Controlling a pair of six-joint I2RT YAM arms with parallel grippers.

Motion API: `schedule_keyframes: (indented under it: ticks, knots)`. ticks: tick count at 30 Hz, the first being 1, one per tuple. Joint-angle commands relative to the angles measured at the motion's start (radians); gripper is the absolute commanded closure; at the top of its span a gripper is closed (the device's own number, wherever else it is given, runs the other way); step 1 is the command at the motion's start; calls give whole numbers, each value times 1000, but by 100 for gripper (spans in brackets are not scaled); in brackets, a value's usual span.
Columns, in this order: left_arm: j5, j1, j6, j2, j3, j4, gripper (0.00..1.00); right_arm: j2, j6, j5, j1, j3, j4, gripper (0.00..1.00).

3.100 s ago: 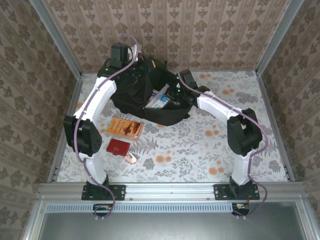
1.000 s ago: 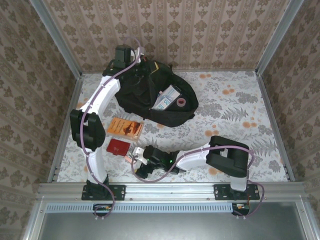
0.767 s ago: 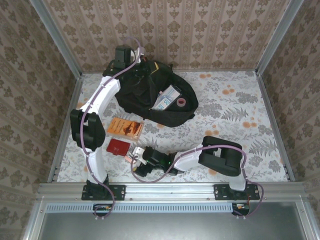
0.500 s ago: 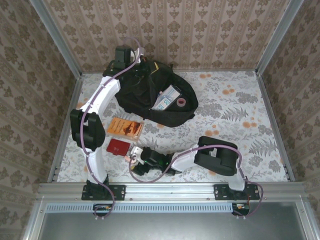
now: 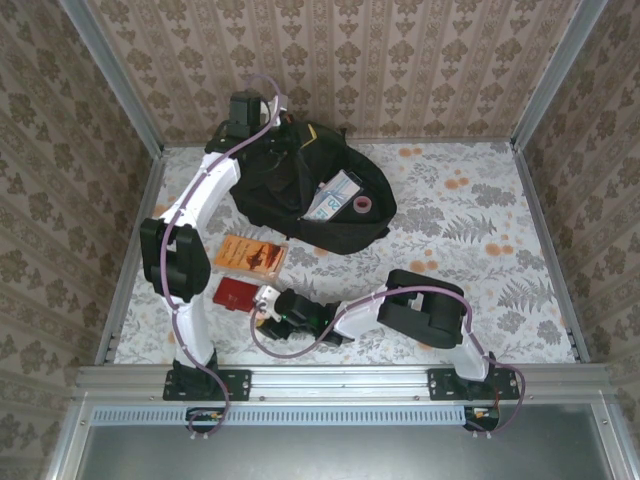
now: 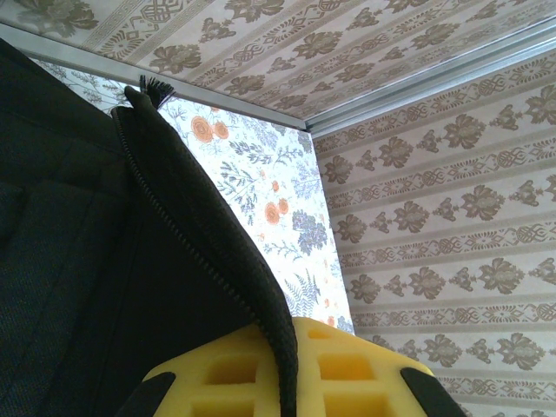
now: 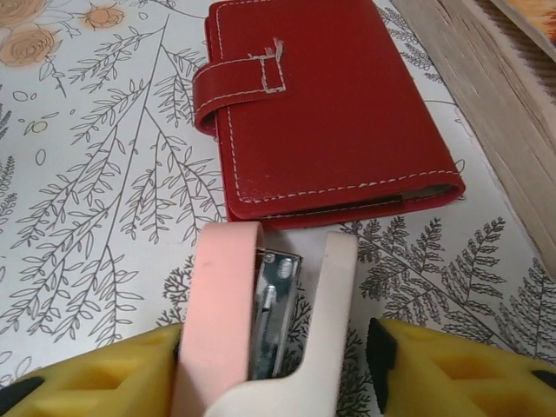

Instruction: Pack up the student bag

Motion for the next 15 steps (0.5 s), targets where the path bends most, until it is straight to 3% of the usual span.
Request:
schedule_keyframes:
  ticks: [1, 7, 15]
  knots:
    - [21, 12, -6, -44, -6, 52, 100, 27, 17, -17, -8, 9, -16, 51]
    - [26, 12, -6, -38, -3, 47, 100, 6, 24, -24, -9, -11, -11, 61]
    - [23, 12, 1, -42, -3, 41, 100, -99, 22, 26, -18, -80, 11, 62]
